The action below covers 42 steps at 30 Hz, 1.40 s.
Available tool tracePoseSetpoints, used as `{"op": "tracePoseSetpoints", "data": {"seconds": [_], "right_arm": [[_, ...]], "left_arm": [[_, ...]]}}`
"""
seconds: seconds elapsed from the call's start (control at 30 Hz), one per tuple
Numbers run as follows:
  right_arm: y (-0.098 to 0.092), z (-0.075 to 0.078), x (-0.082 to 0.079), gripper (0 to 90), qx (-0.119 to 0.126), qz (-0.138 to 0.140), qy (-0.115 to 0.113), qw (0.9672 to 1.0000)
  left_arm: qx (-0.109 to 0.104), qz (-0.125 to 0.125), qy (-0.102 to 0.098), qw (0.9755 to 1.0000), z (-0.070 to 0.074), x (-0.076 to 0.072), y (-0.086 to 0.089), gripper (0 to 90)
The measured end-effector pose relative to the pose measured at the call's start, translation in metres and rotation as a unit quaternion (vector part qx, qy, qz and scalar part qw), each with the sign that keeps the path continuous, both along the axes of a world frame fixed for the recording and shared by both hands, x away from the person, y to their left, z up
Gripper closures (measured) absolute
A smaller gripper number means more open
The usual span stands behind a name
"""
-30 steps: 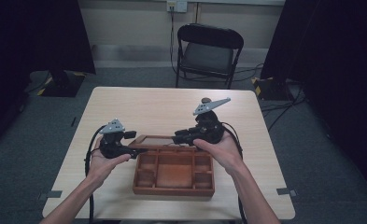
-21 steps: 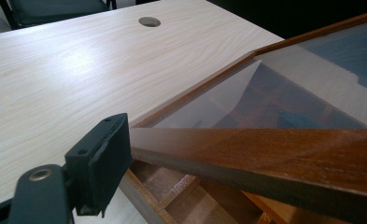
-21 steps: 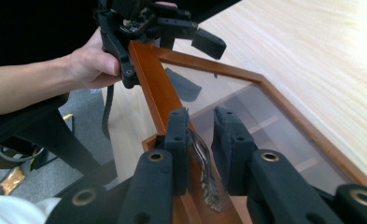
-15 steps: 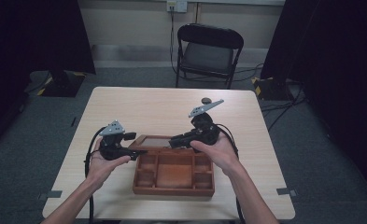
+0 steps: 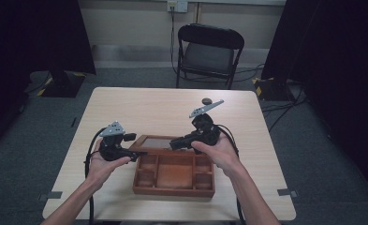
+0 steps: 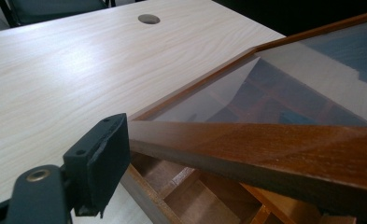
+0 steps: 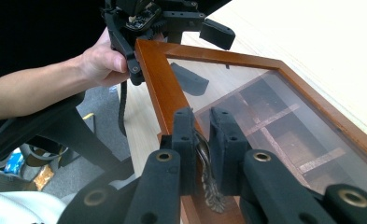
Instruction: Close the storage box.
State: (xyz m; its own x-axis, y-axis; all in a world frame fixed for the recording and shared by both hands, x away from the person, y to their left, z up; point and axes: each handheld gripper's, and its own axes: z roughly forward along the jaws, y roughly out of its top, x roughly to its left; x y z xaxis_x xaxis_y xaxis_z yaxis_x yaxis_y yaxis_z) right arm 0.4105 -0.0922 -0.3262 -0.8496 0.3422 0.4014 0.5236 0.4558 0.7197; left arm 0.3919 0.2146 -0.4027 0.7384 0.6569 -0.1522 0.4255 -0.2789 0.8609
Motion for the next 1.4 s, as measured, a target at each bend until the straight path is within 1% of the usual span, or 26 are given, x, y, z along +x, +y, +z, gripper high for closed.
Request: {"op": "tracePoseSetpoints", "data": {"seconds": [0.07,0.13,0.2,0.3,0.4,0.43,0.47,0.5,0.53,0.57,0.6,0.7,0.77,0.87,0.9,0.93,1.0,1.03,1.07,1.17,1.23,1.27,1.3,1.33,1.4], "right_arm": [[0.000,0.000,0.000,81.7,0.001,-0.001,0.001,1.0000],[0.001,0.000,-0.001,81.8,-0.002,0.001,-0.001,1.0000],[0.001,0.000,-0.001,81.8,-0.003,0.002,-0.002,1.0000],[0.002,0.000,-0.001,81.9,-0.005,0.002,-0.006,1.0000],[0.001,0.000,-0.002,81.9,-0.006,0.003,-0.006,1.0000],[0.001,0.001,-0.002,81.9,-0.007,0.003,-0.007,0.9999],[0.001,0.001,-0.002,81.9,-0.007,0.003,-0.007,0.9999],[0.001,0.000,-0.002,81.9,-0.007,0.003,-0.007,0.9999],[0.001,0.000,-0.003,81.9,-0.007,0.002,-0.008,0.9999],[0.001,0.000,-0.004,81.9,-0.009,0.003,-0.008,0.9999],[0.002,-0.001,-0.004,81.9,-0.010,0.003,-0.010,0.9999],[0.001,-0.002,-0.007,81.9,-0.011,0.002,-0.010,0.9999],[0.001,-0.003,-0.008,81.9,-0.010,0.001,-0.011,0.9999],[0.001,-0.004,-0.009,81.9,-0.011,0.001,-0.011,0.9999],[0.001,-0.003,-0.009,81.9,-0.014,0.002,-0.015,0.9998],[0.000,-0.003,-0.009,81.9,-0.013,0.001,-0.015,0.9998],[0.000,-0.003,-0.009,81.9,-0.012,0.001,-0.014,0.9998],[0.000,-0.004,-0.009,82.0,-0.012,0.002,-0.014,0.9998],[0.000,-0.004,-0.010,81.9,-0.014,0.003,-0.015,0.9998],[0.001,-0.004,-0.011,81.9,-0.017,0.003,-0.017,0.9997],[0.001,-0.005,-0.011,81.9,-0.017,0.003,-0.017,0.9997],[0.001,-0.005,-0.012,81.9,-0.018,0.002,-0.017,0.9997],[0.001,-0.006,-0.014,81.9,-0.018,-0.002,-0.016,0.9997],[0.002,-0.007,-0.015,81.8,-0.021,-0.002,-0.017,0.9996],[0.002,-0.008,-0.017,81.8,-0.023,-0.001,-0.020,0.9995]], "left_arm": [[0.003,-0.001,-0.003,1.0000,0.000,0.000,0.002,18.6],[-0.001,0.003,0.008,1.0000,-0.004,0.003,0.006,18.5],[0.001,0.004,0.009,1.0000,-0.006,0.004,0.008,19.3],[0.002,0.014,0.018,0.9997,-0.010,0.008,0.013,18.8],[0.016,0.023,0.028,0.9992,-0.014,0.013,0.020,20.8],[0.017,0.026,0.031,0.9990,-0.016,0.015,0.022,20.9],[0.024,0.035,0.031,0.9986,-0.018,0.017,0.025,21.1],[0.025,0.044,0.034,0.9982,-0.020,0.020,0.029,21.0],[0.025,0.044,0.034,0.9982,-0.020,0.020,0.029,20.6],[0.021,0.048,0.047,0.9975,-0.022,0.023,0.035,19.1],[0.025,0.047,0.045,0.9976,-0.022,0.023,0.037,19.3],[0.024,0.046,0.047,0.9975,-0.023,0.024,0.038,19.8],[0.028,0.042,0.046,0.9977,-0.022,0.023,0.037,20.3],[0.025,0.038,0.048,0.9978,-0.022,0.023,0.038,20.7],[0.026,0.042,0.047,0.9977,-0.022,0.023,0.041,21.1],[0.020,0.047,0.049,0.9975,-0.022,0.024,0.043,21.2],[0.021,0.051,0.050,0.9972,-0.022,0.024,0.045,21.2],[0.018,0.055,0.052,0.9970,-0.022,0.025,0.046,21.3],[0.018,0.061,0.052,0.9966,-0.022,0.026,0.051,21.4],[0.013,0.073,0.049,0.9961,-0.021,0.027,0.055,21.4],[0.011,0.074,0.048,0.9961,-0.021,0.027,0.056,21.4],[0.006,0.074,0.049,0.9960,-0.020,0.027,0.056,21.4],[0.009,0.077,0.045,0.9960,-0.019,0.027,0.057,21.5],[0.006,0.079,0.042,0.9960,-0.017,0.028,0.059,21.5],[0.002,0.083,0.045,0.9956,-0.018,0.028,0.060,21.6]]}}
